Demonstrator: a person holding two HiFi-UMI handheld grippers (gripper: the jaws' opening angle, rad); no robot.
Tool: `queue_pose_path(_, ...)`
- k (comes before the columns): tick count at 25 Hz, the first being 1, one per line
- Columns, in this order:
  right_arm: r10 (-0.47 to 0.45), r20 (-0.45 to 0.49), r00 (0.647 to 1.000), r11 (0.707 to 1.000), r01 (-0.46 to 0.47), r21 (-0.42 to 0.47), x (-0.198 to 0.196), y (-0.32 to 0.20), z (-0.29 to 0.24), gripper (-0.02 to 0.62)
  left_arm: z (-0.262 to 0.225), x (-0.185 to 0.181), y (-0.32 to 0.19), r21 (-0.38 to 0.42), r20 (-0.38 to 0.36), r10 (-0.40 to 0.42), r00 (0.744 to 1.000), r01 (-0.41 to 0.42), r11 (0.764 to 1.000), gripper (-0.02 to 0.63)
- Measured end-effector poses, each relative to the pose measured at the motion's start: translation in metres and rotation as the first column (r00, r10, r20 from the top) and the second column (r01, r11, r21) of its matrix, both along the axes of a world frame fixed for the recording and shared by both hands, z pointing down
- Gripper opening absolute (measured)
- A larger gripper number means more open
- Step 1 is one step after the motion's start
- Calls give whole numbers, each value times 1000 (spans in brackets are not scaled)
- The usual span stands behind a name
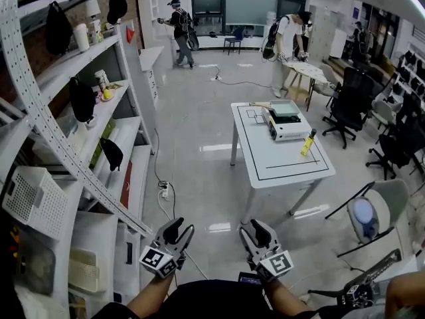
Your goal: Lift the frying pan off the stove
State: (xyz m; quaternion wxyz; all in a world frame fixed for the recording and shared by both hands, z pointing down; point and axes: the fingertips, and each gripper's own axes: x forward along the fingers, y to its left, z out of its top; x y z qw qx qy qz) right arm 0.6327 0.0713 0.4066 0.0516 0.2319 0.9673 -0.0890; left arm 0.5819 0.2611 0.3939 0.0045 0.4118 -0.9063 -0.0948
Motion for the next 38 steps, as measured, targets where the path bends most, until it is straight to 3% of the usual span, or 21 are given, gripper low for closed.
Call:
queue_pose_path(13,-21,-12,1000,998,20,-51,-7,-43,24,175,20,5,-26,-23,-15,-52,999,52,998,166)
queue_pose_path(19,-36,-18,999,997,35,-66,-35,-44,28,175,26,-22,-25,-28,-32,-67,997,66,997,166)
queue_pose_path(26,-19,-45,999,998,16,-64,-108,-47,33,175,31,-109,-26,18,-35,-68,997,69,997,166)
queue_pose_path(34,-17,-32,999,999,16,-30,-239,-40,7,175,15,-240,-31,30,-6,-15,1000,15,999,166)
queue_pose_path(38,11,3,1000,998,-10,-66,-303,-35,-13,175,13,-299,-27,40,5,4,1000,-5,999,166)
